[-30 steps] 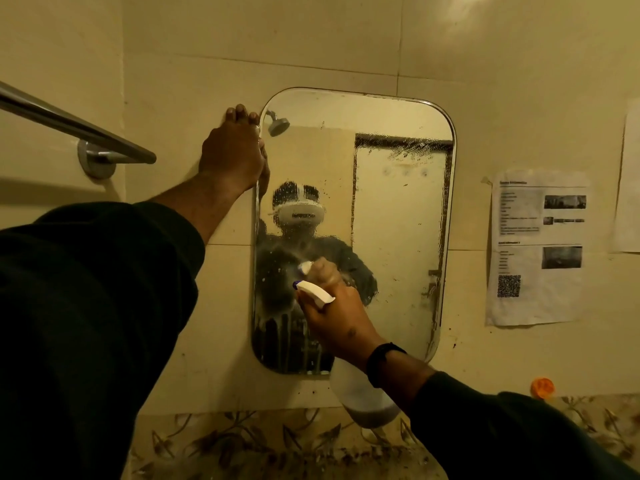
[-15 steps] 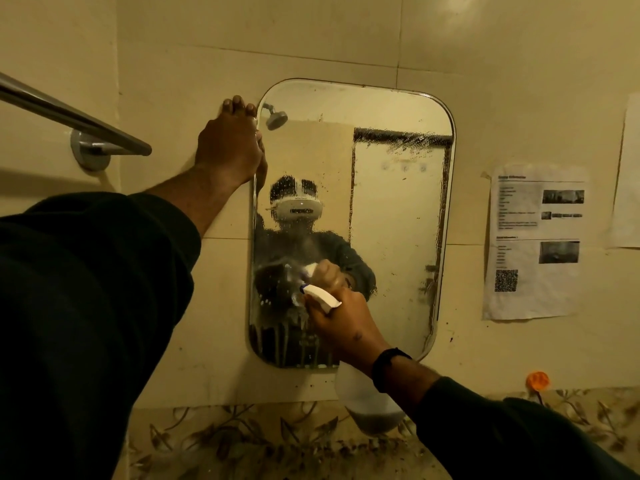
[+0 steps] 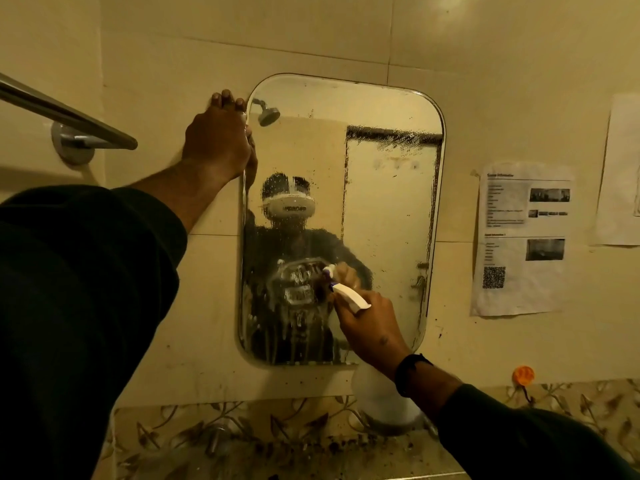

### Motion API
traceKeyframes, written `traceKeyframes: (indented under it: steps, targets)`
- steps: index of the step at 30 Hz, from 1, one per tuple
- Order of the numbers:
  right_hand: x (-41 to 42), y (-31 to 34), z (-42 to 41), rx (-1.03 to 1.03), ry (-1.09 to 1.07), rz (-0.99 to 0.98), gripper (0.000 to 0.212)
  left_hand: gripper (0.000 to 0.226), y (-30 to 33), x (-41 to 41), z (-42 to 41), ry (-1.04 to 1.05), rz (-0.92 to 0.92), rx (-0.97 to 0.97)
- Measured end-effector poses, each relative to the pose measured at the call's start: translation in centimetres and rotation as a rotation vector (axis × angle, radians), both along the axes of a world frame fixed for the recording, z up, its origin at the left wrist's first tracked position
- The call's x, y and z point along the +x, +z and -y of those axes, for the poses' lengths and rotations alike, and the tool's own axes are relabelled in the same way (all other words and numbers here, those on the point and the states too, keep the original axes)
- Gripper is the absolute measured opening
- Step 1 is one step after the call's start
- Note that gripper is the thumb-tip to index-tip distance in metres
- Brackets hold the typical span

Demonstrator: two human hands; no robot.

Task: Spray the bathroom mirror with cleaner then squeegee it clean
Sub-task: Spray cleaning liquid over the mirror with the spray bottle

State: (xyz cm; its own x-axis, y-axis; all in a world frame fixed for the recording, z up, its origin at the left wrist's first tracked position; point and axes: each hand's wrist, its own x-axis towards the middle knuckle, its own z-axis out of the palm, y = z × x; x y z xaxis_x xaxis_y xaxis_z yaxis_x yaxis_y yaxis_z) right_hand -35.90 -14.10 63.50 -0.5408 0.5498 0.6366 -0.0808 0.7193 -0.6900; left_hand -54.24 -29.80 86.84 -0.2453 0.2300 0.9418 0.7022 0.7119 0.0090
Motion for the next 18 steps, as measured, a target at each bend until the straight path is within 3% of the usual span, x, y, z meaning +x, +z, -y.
traceKeyframes:
  steps: [18]
  targets:
    - [2.7, -1.0, -2.5, -0.013, -0.105, -0.099, 0.021, 0.031, 0.0, -0.2, -0.1, 0.022, -0.038, -0.018]
